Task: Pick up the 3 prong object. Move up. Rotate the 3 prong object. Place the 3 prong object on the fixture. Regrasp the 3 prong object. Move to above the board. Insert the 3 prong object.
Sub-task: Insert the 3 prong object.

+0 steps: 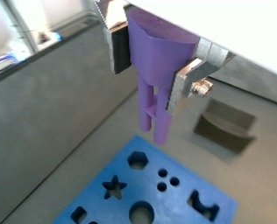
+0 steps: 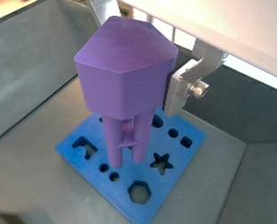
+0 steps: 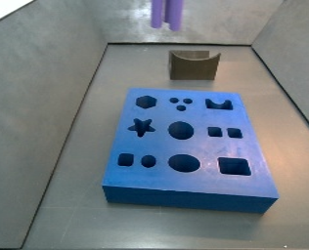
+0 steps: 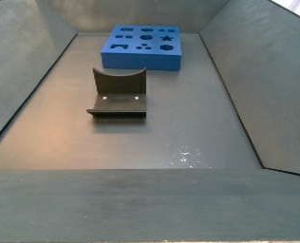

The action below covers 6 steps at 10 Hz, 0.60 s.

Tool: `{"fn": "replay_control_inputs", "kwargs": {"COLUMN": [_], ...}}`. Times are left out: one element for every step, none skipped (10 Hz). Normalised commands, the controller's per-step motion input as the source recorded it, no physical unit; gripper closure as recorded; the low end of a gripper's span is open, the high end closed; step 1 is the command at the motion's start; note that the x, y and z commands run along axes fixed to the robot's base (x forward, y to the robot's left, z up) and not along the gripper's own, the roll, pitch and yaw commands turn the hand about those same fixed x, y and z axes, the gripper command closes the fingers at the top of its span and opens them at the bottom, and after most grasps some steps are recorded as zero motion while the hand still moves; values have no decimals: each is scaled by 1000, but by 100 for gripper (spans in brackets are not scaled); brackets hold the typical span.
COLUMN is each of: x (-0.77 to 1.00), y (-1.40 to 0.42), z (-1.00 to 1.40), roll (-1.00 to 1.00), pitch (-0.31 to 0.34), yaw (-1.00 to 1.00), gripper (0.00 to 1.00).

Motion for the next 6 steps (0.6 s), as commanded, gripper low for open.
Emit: {"fn": "replay_control_inputs", "kwargs": {"x": [280, 177, 106, 0, 0, 0], "y": [17, 29, 6, 0, 0, 0], "z": [-257, -277, -303, -326, -274, -263], "roll": [-43, -64, -107, -99, -71, -81], "pitch": [50, 104, 123, 124, 117, 111], "yaw": [-763, -789, -826, -869, -923, -954], "gripper": [100, 100, 100, 100, 100, 100]}}
